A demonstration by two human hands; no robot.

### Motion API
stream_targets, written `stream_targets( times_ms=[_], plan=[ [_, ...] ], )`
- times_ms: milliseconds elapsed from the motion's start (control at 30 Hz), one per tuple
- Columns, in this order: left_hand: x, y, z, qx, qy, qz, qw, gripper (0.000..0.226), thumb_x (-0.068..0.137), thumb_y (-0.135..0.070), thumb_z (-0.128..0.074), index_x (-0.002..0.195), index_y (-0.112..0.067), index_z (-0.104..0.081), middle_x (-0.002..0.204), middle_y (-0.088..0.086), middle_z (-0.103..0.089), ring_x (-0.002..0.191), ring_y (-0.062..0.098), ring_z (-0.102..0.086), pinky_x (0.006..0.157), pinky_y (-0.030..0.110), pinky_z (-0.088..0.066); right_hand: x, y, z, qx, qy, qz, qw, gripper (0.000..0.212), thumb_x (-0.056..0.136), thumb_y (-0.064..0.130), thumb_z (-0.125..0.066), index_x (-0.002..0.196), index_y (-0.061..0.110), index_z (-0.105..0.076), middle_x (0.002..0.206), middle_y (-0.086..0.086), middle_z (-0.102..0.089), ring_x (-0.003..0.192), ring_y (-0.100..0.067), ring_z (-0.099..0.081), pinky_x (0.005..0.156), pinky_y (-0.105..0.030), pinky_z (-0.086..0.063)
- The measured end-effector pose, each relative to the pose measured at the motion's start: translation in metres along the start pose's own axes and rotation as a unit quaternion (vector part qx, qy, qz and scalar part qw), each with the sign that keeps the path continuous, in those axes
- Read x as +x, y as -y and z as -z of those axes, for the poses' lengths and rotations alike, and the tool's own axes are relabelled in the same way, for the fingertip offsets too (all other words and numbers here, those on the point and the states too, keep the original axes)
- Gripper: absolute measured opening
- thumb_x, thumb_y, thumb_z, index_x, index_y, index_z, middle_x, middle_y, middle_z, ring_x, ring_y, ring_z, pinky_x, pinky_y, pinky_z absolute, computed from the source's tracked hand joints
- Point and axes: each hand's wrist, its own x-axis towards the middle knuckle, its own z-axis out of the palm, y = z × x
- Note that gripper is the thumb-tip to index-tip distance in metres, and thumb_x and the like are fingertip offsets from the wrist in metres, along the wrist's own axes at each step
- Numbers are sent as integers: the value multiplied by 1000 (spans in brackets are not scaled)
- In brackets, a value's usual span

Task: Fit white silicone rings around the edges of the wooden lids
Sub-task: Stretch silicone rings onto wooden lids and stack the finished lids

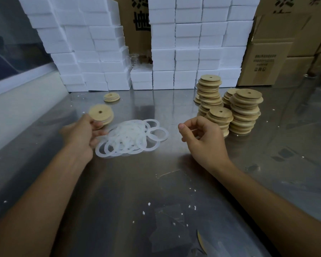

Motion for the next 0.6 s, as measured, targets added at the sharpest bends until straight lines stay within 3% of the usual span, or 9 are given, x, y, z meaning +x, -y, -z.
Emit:
stream_targets(
  times_ms=[200,300,400,600],
  plan=[
    [-4,-9,10,-69,-6,66,995,28,103,-14,-42,128,-7,-50,83,3,-67,66,11,-68,35,10,-39,0,-1,0,-3,2,-8,1000,11,92,27,-68,86,17,-66,80,9,-67,75,-12,-67,68,-28,-56],
    [-6,-12,9,-75,-3,76,994,31,102,-13,-43,132,-6,-50,84,2,-68,71,13,-68,53,13,-55,0,-2,0,-3,2,-11,1000,12,92,26,-68,86,17,-67,80,8,-68,75,-14,-68,67,-29,-56],
    [-1,-13,9,-76,3,81,994,32,103,-13,-43,133,-5,-49,87,2,-68,73,15,-68,74,23,-58,0,-2,0,-6,8,-16,1000,12,92,27,-68,87,17,-67,81,9,-68,75,-14,-68,68,-29,-57],
    [4,-14,8,-60,8,99,993,34,103,-11,-43,136,-7,-46,89,0,-68,77,19,-67,59,22,-57,0,-2,0,-7,7,-17,1000,13,92,27,-68,84,17,-67,79,9,-68,73,-14,-68,67,-31,-56]
  ],
)
